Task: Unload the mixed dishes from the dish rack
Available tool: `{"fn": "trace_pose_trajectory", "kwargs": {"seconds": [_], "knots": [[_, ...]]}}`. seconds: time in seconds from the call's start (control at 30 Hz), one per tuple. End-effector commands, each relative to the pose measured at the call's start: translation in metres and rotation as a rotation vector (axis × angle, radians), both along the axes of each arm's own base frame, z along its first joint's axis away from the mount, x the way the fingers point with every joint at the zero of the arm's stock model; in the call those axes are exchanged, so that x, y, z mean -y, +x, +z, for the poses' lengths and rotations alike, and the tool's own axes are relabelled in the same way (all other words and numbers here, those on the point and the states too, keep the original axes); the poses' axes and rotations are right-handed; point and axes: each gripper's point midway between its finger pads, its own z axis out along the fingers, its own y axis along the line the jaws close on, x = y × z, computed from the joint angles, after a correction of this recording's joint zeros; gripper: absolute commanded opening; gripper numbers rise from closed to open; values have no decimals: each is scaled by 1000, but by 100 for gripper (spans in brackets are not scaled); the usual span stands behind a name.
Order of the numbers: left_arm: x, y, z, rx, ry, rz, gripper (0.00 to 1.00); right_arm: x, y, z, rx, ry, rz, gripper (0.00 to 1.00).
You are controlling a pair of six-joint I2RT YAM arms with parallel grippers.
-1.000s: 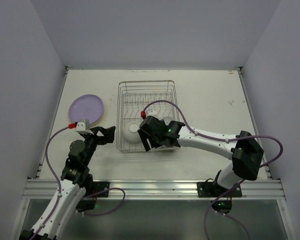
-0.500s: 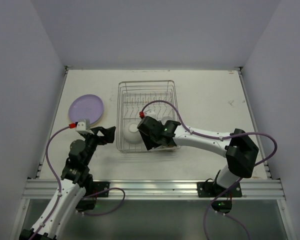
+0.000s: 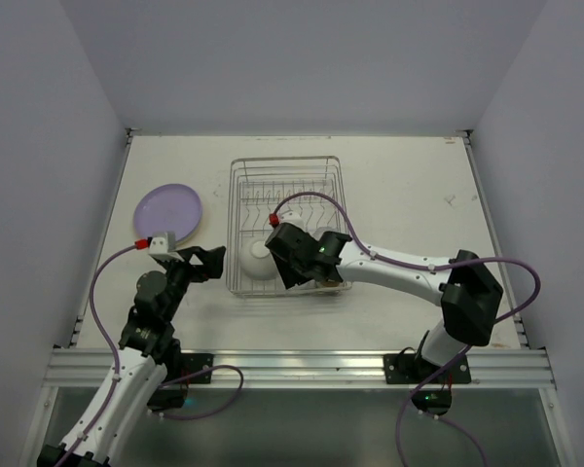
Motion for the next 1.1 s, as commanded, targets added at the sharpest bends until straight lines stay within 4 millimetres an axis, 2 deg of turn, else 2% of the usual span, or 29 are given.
{"fn": "trace_pose_trajectory", "kwargs": {"seconds": [0.0,0.03,0.17,0.27,0.3,0.43,0.47,0.5,0.53,0.6,0.67,0.7,0.73,0.77,0.83,0.9,0.93,1.0,1.03,1.07], "knots": [[-2,3,17,60,0,3,100,-18,15,50,95,124,3,21],[-2,2,18,63,-4,4,100,-21,19,60,110,153,0,21],[-1,1,28,66,-24,2,100,-25,28,78,127,224,-1,16],[7,-4,44,81,-44,-41,100,-23,33,93,139,288,-12,16],[10,-6,49,85,-51,-64,100,-21,33,93,135,302,-13,15],[23,-15,68,95,-92,-140,100,-20,31,115,108,499,17,11],[29,-19,78,103,-106,-174,100,-13,32,122,120,557,11,9],[31,-20,83,112,-108,-188,100,-12,24,122,100,573,29,8],[33,-23,78,72,-116,-200,100,-9,29,129,127,611,23,8],[38,-28,92,80,-132,-235,100,-6,17,136,113,672,61,7],[46,-35,98,73,-151,-287,100,-5,13,145,111,732,78,4],[49,-38,102,73,-158,-307,100,-3,9,141,94,745,87,2],[53,-42,111,84,-176,-337,100,-1,9,153,113,800,97,0],[60,-49,116,87,-188,-391,100,-2,1,150,84,821,121,0],[70,-55,127,90,-230,-453,100,0,-2,167,106,899,145,0],[82,-65,133,88,-260,-551,100,0,-12,166,81,942,181,0],[87,-69,140,97,-295,-583,100,1,-14,176,94,987,191,0],[96,-78,142,70,-343,-661,100,2,-21,177,81,1031,226,0],[99,-82,149,99,-353,-691,100,2,-23,184,92,1066,241,0],[102,-87,147,92,-361,-729,100,4,-27,192,105,1093,258,0]]}}
